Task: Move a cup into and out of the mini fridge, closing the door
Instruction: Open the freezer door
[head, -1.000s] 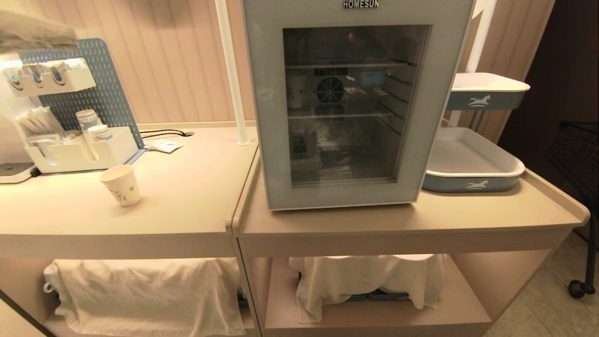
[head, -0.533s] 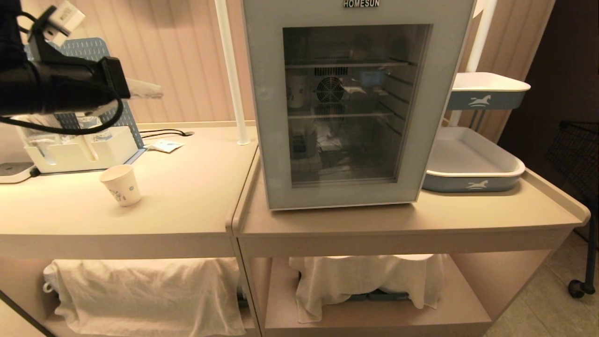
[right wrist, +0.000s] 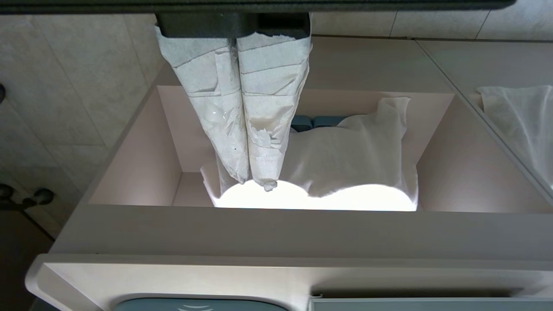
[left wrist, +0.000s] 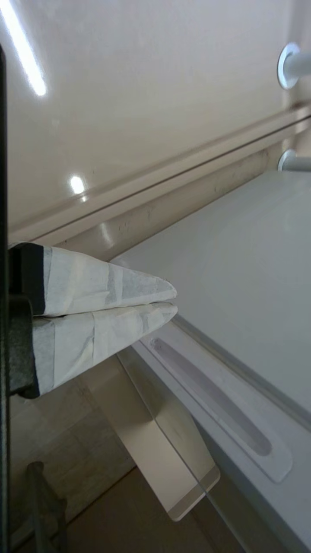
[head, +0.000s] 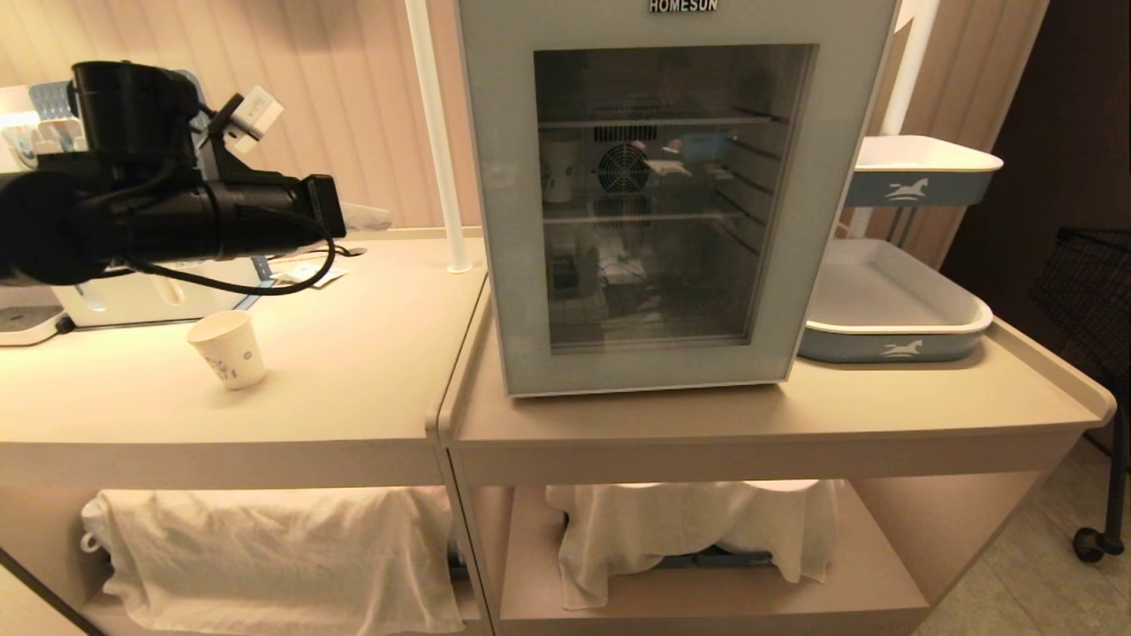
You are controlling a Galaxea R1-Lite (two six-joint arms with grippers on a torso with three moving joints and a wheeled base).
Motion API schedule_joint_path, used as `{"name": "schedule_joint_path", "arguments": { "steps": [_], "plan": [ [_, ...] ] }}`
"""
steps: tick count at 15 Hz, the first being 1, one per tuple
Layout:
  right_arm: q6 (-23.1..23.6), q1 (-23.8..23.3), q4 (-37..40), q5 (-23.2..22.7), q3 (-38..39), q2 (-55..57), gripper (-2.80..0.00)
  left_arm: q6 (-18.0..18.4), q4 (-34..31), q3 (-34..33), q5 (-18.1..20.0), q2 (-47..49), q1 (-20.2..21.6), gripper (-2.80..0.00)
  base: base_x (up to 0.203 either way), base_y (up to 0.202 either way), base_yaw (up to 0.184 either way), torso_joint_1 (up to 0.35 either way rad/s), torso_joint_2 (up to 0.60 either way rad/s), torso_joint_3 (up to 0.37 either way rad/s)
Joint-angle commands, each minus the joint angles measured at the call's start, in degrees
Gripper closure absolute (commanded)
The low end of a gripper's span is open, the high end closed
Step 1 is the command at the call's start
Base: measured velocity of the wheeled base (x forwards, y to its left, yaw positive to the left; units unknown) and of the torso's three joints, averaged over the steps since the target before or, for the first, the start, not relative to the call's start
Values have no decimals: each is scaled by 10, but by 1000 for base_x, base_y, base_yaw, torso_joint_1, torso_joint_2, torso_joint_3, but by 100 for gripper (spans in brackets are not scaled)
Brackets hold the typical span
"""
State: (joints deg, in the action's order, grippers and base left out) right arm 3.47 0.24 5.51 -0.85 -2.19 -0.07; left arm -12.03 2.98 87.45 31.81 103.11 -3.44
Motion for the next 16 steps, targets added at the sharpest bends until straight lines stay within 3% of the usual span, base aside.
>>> {"name": "schedule_joint_path", "arguments": {
  "steps": [1,4,8,12,16],
  "plan": [
    [0,0,0,0,0,0,0,-5,6,-3,5,15,-14,0,0,0,0,0,0,0],
    [0,0,0,0,0,0,0,-44,44,-5,10,21,-26,0,0,0,0,0,0,0],
    [0,0,0,0,0,0,0,-51,133,-44,13,21,-28,0,0,0,0,0,0,0],
    [0,0,1,0,0,0,0,-56,134,-84,14,8,-29,0,0,0,0,0,0,0],
    [0,0,1,0,0,0,0,-55,134,-82,13,8,-39,0,0,0,0,0,0,0]
  ]
}}
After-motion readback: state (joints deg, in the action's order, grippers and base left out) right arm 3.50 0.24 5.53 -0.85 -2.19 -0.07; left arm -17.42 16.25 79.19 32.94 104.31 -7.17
